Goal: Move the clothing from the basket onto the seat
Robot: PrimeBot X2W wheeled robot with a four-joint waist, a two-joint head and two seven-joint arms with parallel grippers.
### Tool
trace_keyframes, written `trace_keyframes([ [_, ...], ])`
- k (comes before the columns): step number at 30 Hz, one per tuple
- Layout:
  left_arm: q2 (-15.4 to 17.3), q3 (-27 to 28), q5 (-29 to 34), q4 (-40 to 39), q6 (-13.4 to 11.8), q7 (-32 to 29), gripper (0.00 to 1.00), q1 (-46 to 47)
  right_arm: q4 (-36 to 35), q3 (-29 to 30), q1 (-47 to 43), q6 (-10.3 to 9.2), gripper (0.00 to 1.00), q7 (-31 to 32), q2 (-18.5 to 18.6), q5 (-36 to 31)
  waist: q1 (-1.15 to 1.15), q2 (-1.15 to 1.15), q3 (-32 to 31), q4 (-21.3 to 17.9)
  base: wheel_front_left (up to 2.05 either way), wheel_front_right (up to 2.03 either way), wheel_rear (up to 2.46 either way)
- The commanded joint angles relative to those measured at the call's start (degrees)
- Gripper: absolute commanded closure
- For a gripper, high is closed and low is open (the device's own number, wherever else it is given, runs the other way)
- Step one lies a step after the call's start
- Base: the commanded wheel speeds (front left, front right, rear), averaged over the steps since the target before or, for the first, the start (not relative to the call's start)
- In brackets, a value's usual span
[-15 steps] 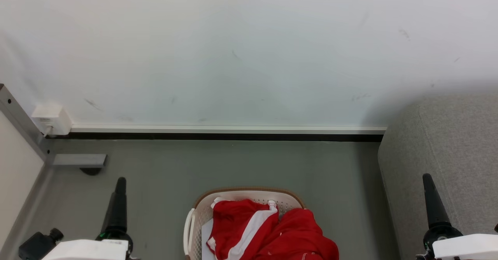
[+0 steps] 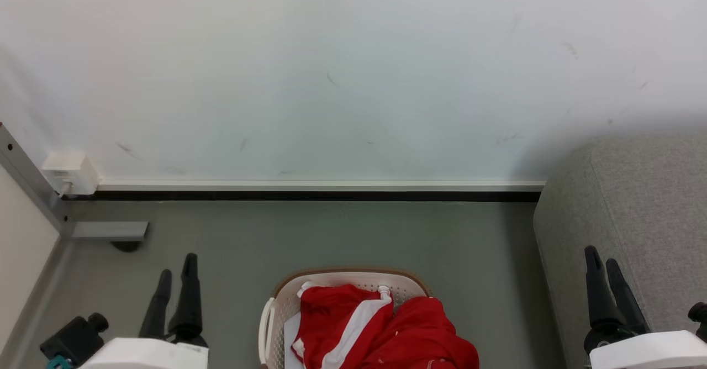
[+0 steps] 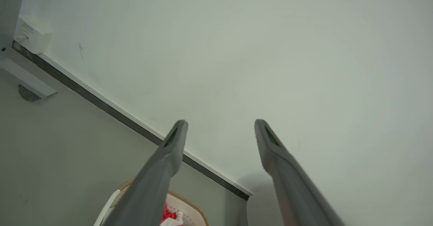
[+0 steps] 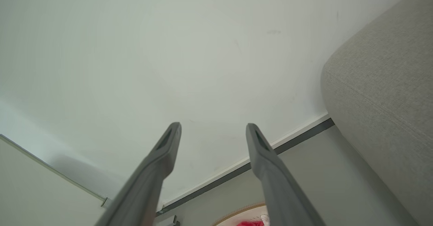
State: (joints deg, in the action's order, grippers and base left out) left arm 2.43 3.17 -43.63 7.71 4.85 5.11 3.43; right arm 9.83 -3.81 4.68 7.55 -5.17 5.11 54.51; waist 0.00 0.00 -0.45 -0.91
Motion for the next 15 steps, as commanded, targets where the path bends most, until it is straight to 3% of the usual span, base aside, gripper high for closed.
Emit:
trace_keyframes([
  [1, 0.5, -0.2, 3.1, -1.0, -0.4, 0.7, 0.0, 0.1, -0.7, -0.5, 1.6, -0.05, 0.0, -0.5, 0.4, -2.3, 0.0, 0.0, 0.0, 0.0, 0.0, 0.0, 0.0],
  [15, 2.0, -2.8, 14.1, 0.1, -3.5, 2.8, 0.0, -0.4, 0.2, -2.5, 1.5, -0.06, 0.0, -2.7, 2.0, -14.2, 0.0, 0.0, -0.6, -0.3, 0.0, 0.0, 0.0],
])
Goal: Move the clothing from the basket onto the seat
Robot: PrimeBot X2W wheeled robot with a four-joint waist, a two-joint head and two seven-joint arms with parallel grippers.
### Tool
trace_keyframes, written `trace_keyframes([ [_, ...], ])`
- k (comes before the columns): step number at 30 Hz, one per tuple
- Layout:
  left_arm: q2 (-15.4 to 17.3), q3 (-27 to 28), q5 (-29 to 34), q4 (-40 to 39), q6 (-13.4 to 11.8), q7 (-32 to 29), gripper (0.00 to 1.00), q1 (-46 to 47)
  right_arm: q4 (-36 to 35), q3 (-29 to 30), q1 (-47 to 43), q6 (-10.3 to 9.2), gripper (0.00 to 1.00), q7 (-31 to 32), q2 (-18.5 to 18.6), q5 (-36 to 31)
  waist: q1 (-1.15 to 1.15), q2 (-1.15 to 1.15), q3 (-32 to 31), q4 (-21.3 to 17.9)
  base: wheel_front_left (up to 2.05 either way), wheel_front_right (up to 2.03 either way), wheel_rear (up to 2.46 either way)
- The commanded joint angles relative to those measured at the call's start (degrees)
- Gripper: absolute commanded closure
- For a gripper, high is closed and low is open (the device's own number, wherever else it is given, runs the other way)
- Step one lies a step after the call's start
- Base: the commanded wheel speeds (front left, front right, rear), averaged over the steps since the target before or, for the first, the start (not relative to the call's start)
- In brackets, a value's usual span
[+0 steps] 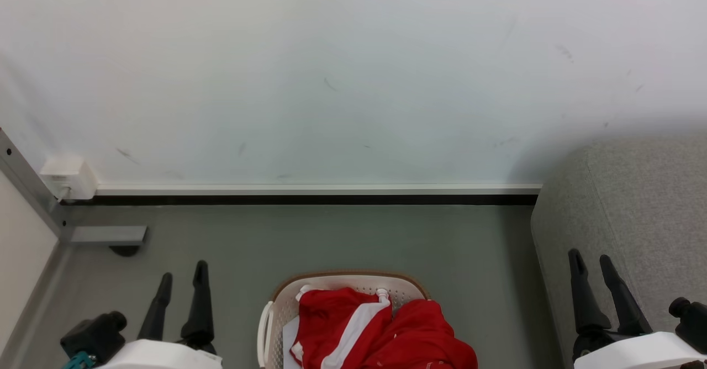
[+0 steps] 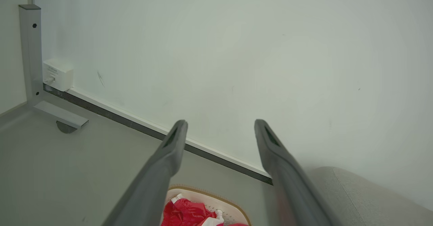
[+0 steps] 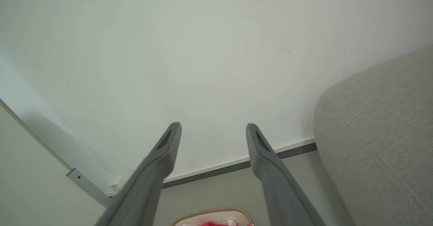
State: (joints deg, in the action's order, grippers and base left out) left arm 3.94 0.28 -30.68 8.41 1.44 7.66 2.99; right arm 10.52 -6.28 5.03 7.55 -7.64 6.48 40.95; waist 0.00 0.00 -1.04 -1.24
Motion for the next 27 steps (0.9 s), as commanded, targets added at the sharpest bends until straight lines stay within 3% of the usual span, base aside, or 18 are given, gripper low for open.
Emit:
trace_keyframes([
  [1, 0.6, -0.1, 1.7, -0.5, -0.2, 0.4, 0.0, 0.1, -0.3, -0.1, 1.1, -0.06, 0.0, -0.4, 0.7, -1.4, 0.0, 0.0, 0.0, 0.0, 0.0, 0.0, 0.0],
  [27, 2.4, -3.1, 15.8, -1.0, -3.2, 4.0, 0.0, -0.2, -0.1, -3.0, 1.4, -0.09, 0.0, -4.0, 0.8, -13.8, 0.0, 0.0, -0.8, -0.4, 0.0, 0.0, 0.0],
])
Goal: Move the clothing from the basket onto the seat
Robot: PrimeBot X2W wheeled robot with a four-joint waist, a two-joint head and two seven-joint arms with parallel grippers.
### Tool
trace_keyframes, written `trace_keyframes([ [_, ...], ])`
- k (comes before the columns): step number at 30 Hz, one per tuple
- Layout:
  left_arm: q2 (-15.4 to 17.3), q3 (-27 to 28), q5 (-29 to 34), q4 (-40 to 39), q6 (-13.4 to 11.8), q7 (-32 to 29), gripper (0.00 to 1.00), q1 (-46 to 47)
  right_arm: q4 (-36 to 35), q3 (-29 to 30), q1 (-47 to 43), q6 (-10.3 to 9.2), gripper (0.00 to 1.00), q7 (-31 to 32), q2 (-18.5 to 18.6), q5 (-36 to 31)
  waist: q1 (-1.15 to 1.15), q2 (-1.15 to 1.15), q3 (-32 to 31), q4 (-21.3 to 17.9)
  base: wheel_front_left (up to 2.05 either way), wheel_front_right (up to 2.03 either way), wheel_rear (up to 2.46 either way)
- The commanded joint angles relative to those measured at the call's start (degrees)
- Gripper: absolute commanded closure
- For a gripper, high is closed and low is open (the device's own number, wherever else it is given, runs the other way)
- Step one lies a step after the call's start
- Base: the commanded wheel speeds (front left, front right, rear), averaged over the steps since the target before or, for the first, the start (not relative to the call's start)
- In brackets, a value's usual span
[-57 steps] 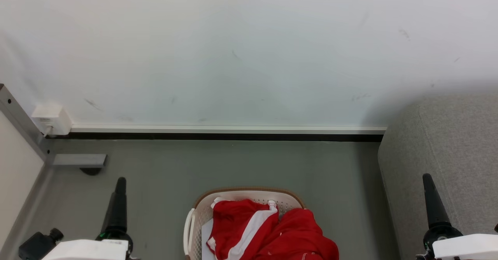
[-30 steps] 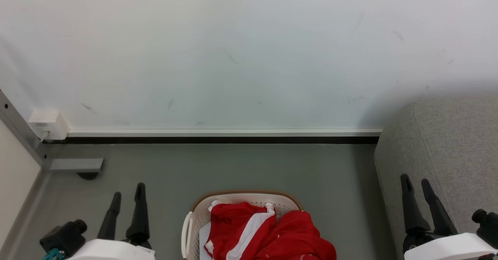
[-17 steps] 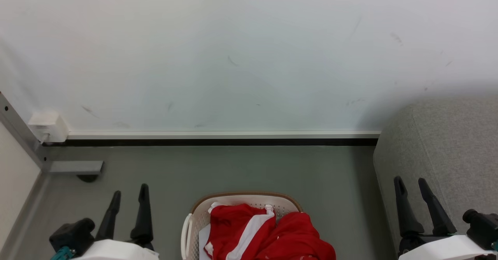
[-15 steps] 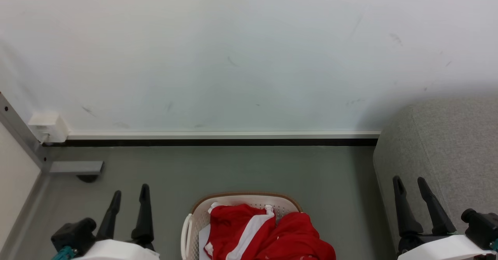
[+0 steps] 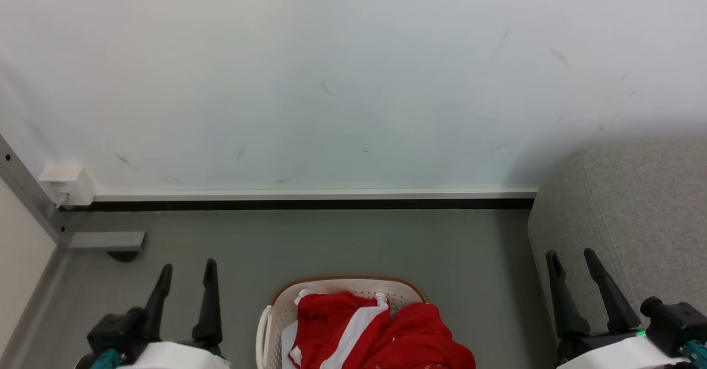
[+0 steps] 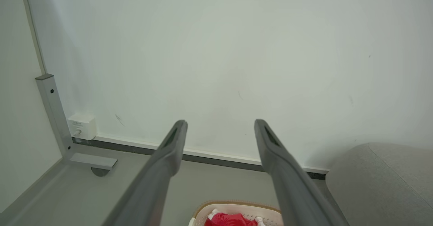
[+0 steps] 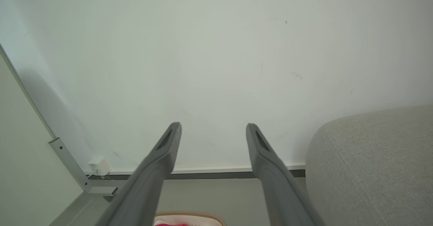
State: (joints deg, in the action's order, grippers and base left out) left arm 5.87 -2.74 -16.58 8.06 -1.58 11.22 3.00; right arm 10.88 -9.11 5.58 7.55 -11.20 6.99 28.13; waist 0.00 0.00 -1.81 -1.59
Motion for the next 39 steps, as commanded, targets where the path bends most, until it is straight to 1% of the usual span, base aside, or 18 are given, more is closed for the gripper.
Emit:
trace_keyframes([
  [1, 0.6, -0.2, 2.0, -0.7, -0.3, 0.5, 0.0, -0.2, -0.5, -0.2, 0.8, -0.09, 0.0, -0.6, 0.3, -1.3, 0.0, 0.0, 0.0, 0.0, 0.0, 0.0, 0.0],
  [23, 0.8, -0.9, 12.1, -0.4, -0.9, 3.1, 0.0, -0.8, 0.2, -1.6, 1.0, -0.11, 0.0, -3.2, 0.9, -9.2, 0.0, 0.0, -0.4, -0.4, 0.0, 0.0, 0.0],
  [32, 0.7, -1.1, 15.8, -0.4, -1.3, 4.0, 0.0, -0.9, -0.1, -1.0, 1.0, -0.12, 0.0, -4.0, 0.6, -12.6, 0.0, 0.0, -0.6, -0.6, 0.0, 0.0, 0.0],
  [39, 0.4, -0.8, 15.4, -0.5, -1.0, 4.0, 0.0, -0.8, -0.3, -0.8, 0.9, -0.12, 0.0, -4.0, 0.3, -12.8, 0.0, 0.0, -0.6, -0.6, 0.0, 0.0, 0.0],
])
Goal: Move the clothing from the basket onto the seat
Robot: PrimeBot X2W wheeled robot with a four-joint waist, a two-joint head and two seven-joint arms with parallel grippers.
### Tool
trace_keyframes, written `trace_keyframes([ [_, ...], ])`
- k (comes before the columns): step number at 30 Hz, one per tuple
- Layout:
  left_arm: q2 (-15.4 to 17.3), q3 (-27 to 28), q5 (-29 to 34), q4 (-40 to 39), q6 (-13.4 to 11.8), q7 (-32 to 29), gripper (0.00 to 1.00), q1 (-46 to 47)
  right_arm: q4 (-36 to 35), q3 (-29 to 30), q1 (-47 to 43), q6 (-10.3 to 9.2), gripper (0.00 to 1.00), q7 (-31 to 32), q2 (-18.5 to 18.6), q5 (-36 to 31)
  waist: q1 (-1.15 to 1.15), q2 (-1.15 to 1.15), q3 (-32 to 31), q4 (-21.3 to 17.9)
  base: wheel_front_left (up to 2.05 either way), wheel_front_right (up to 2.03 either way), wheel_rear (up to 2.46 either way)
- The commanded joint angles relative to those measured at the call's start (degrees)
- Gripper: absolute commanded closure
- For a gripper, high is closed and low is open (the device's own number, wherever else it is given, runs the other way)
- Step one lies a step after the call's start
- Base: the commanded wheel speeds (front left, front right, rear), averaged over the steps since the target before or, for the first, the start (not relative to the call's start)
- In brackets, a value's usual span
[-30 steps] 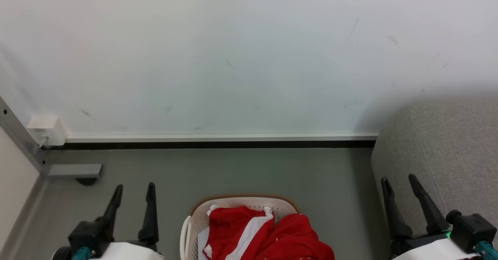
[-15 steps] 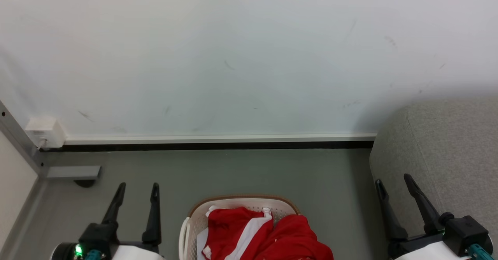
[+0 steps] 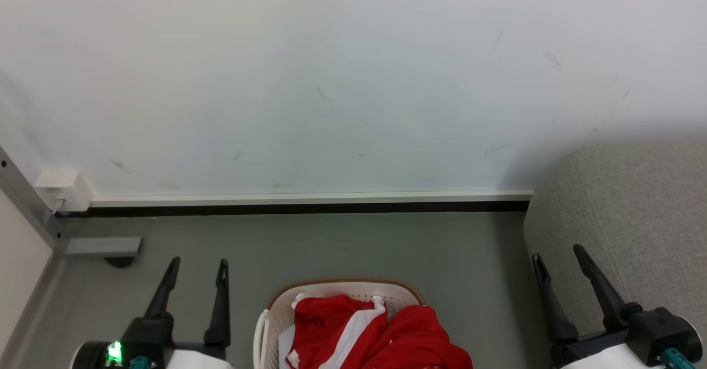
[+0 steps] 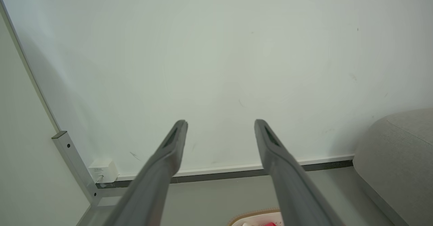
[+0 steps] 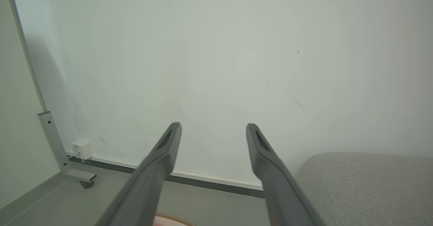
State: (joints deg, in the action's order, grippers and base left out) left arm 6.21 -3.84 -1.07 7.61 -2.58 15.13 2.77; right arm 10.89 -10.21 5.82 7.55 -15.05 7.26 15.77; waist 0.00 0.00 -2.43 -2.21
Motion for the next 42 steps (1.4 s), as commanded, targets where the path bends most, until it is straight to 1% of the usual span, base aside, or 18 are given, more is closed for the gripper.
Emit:
trace_keyframes([
  [1, 0.0, 0.3, -0.2, -0.1, 0.1, 0.0, 0.0, -0.5, -0.3, 0.3, 0.6, -0.12, 0.0, -0.2, 0.0, -0.4, 0.0, 0.0, 0.1, 0.1, 0.0, 0.0, 0.0],
  [30, -1.1, 2.2, -0.8, -0.2, 1.9, 0.0, 0.0, 0.1, -0.6, 0.5, 1.0, -0.12, 0.0, -0.2, -0.2, 0.9, 0.0, 0.0, 1.3, -0.7, 0.0, 0.0, 0.0],
  [38, -1.4, 3.0, -1.3, -0.2, 2.8, 0.0, 0.0, 0.4, -1.1, 0.2, 1.5, -0.12, 0.0, -0.2, -0.2, 1.3, 0.0, 0.0, 3.1, -1.9, 0.0, 0.0, 0.0],
  [42, -1.5, 3.3, -1.6, 0.1, 3.6, 0.0, 0.0, 1.6, -1.5, -0.1, 2.6, -0.12, 0.0, -0.2, -0.1, 1.6, 0.0, 0.0, 5.5, -2.6, 0.0, 0.0, 0.0],
])
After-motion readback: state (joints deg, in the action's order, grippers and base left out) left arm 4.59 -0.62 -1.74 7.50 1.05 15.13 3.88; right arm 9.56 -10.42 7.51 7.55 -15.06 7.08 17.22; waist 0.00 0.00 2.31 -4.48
